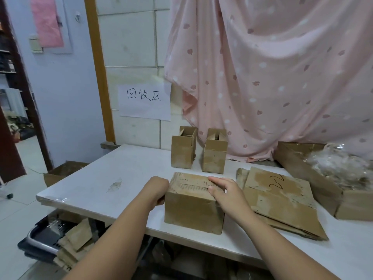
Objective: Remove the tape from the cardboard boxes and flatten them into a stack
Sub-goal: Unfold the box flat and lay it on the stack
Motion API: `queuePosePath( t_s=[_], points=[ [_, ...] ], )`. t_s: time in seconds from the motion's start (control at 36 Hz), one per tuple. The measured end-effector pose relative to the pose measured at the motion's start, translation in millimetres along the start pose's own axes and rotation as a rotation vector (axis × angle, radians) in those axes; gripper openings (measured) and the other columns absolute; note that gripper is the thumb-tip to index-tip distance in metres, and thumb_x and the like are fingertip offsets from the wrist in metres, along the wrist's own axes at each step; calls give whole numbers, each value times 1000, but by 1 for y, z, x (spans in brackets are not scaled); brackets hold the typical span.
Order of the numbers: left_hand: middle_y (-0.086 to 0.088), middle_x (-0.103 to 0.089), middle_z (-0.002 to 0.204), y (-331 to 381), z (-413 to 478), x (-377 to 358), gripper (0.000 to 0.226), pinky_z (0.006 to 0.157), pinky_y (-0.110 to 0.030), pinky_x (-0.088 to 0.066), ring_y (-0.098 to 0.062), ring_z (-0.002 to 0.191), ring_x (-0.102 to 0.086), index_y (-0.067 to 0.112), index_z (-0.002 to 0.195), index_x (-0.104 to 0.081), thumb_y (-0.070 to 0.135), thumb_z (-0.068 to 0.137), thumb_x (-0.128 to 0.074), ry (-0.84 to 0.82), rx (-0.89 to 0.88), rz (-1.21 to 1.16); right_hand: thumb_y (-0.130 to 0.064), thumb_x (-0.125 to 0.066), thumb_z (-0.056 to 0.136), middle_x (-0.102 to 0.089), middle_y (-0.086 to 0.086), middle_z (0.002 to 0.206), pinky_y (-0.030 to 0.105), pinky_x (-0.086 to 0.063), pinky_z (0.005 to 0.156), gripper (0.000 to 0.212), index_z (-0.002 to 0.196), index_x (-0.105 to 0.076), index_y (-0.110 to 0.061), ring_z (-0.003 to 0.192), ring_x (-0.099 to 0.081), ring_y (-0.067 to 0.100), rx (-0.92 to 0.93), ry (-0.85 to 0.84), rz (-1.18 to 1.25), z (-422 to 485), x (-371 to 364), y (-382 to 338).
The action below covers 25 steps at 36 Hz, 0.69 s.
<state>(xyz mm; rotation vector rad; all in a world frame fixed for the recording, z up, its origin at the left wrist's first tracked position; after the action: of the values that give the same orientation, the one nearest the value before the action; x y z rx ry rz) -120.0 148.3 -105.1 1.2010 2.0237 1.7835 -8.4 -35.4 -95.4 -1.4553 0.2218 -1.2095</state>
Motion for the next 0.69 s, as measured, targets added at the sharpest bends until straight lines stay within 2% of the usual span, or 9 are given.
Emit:
queuePosePath(
  t_s=[0.08, 0.19, 0.28, 0.36, 0.42, 0.47, 0.56, 0.61, 0.69],
  points=[
    [-2, -52, 49, -6, -6, 0, 33, 46, -20, -30, -14, 49, -37, 8, 57, -55, -1, 85, -40, -67, 53, -103, -29, -58, 92, -50, -4, 131, 38, -39, 107, 36, 128, -59, -27, 120, -48, 11, -15, -9, 2, 2, -1, 0],
    [3, -52, 45, -12, -11, -5, 40, 40, -17, -27, -9, 42, -34, 10, 59, -63, 4, 92, -42, -144, 109, -196, -25, -53, 94, -51, -2, 127, 31, -37, 107, 30, 122, -63, -34, 114, -50, 9, 2, -49, -19, 3, -5, -1],
    [1, -61, 53, -12, -13, -6, 40, 45, -18, -34, -11, 48, -43, 7, 69, -66, 6, 96, -36, -156, 100, -184, -20, -48, 97, -35, -7, 138, 24, -24, 108, 32, 124, -61, -32, 130, -33, 7, 19, -90, -21, 2, -5, -3],
    [-10, -64, 76, -8, -5, 0, 31, 52, -24, -41, -18, 57, -46, 3, 81, -54, 8, 99, -30, -52, 33, -106, -20, -47, 98, -18, -9, 153, 26, -16, 111, 32, 125, -61, -31, 142, -17, 8, 38, -78, -6, -1, -4, -2],
    [-13, -55, 76, -1, -1, 5, 26, 52, -29, -37, -21, 59, -42, 6, 74, -43, 3, 97, -31, 54, -70, 45, -26, -49, 97, -18, -10, 155, 29, -17, 113, 31, 124, -61, -34, 142, -19, 9, 42, -72, 3, -4, -4, -2],
    [-12, -54, 77, 5, 0, 9, 25, 52, -29, -37, -22, 63, -47, 8, 72, -42, 1, 96, -37, 192, -159, 206, -35, -55, 93, -22, -12, 153, 28, -20, 110, 32, 124, -60, -36, 138, -23, 7, 30, -75, 12, -5, -4, -1],
    [-13, -62, 84, 13, -5, 14, 14, 58, -29, -42, -19, 66, -53, 10, 89, -48, 20, 98, -47, 278, -254, 94, -54, -66, 79, -23, -18, 147, 25, -25, 101, 51, 127, -57, -39, 127, -28, 0, 42, -91, -37, -7, -2, 0],
    [-11, -62, 81, 17, -9, 12, 17, 59, -27, -44, -18, 67, -53, 15, 106, -46, 27, 96, -52, 178, -255, -20, -60, -71, 70, -21, -20, 145, 24, -26, 101, 66, 130, -54, -40, 122, -27, -3, 51, -112, -69, -8, -2, 2],
    [-10, -58, 80, 20, -13, 11, 24, 59, -25, -43, -17, 69, -51, 18, 118, -45, 21, 95, -53, 69, -280, -64, -66, -74, 62, -21, -23, 140, 28, -30, 105, 78, 133, -50, -43, 123, -29, -1, 49, -123, -109, -8, 0, 6]
  ],
)
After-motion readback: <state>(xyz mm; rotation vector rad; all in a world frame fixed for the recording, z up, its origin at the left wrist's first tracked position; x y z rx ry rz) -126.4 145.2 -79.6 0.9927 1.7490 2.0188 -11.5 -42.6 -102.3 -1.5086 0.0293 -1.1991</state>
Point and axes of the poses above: each hand's wrist, its own z-axis towards the middle knuckle, its own x-axis out of the back of the hand, y = z × x, the point moved 5 cm from there along z, towards the middle knuckle
